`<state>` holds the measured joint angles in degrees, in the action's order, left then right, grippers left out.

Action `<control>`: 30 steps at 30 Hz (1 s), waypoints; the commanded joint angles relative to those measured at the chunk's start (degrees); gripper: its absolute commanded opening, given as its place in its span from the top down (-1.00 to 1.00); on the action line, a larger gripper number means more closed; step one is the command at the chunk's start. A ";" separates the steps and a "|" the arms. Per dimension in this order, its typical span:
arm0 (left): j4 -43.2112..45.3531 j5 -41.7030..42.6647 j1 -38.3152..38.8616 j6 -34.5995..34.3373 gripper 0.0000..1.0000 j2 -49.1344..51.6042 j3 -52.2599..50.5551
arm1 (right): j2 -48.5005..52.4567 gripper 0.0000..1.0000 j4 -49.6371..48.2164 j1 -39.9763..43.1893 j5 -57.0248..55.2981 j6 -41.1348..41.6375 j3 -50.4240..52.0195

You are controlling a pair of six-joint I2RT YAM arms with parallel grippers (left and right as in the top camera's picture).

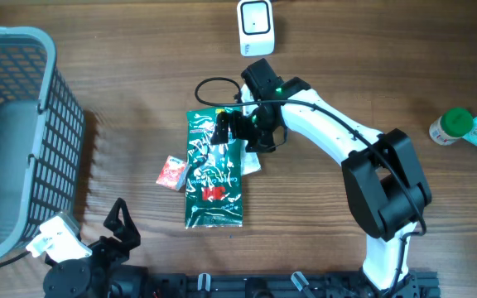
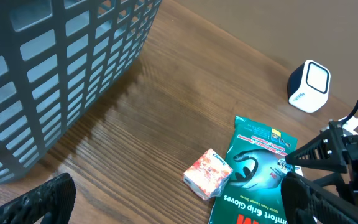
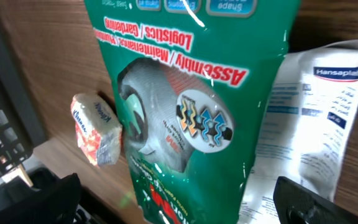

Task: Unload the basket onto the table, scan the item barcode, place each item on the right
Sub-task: 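Reach the right gripper to the green glove pack and grasp it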

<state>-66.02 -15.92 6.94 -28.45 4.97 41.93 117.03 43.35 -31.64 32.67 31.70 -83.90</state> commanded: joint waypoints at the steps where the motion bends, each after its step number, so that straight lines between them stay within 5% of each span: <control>1: 0.20 0.48 -0.31 -0.46 -1.00 -0.22 -0.09 | -0.22 -1.00 -2.38 -0.09 0.94 0.44 2.34; 11: 0.20 0.48 -0.31 -0.46 -1.00 -0.22 -0.09 | 0.63 -0.71 -10.93 -4.50 7.06 3.48 6.03; 13: 0.20 0.46 -0.31 -0.46 -1.00 -0.22 -0.09 | 3.39 -0.15 -12.98 -5.77 7.30 6.38 6.03; 14: 0.20 0.48 -0.31 -0.46 -1.00 -0.22 -0.09 | 4.59 -0.06 -13.97 -6.71 7.28 6.86 6.03; 18: 0.20 0.46 -0.31 -0.46 -1.00 -0.22 -0.09 | 8.74 -0.33 -16.55 -10.03 6.12 7.96 6.03; 24: 0.20 0.46 -0.31 -0.46 -1.00 -0.22 -0.09 | 16.20 -0.38 -27.30 -14.25 10.29 14.01 6.03; 27: 0.17 0.46 -0.31 -0.46 -1.00 -0.22 -0.09 | 17.14 0.15 -31.12 -15.47 10.25 14.80 6.03; 28: 0.20 0.46 -0.31 -0.46 -1.00 -0.22 -0.09 | 17.14 0.67 -31.82 -15.61 9.79 14.84 6.03; 29: 0.20 0.48 -0.31 -0.46 -1.00 -0.22 -0.09 | 17.14 0.91 -32.02 -15.61 8.72 14.99 6.03; 30: 0.20 0.48 -0.31 -0.46 -1.00 -0.22 -0.09 | 17.14 0.91 -31.98 -15.61 7.23 14.88 6.03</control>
<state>-66.02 -15.92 6.94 -28.45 4.97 41.93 130.28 10.68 -46.76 47.48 45.80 -79.92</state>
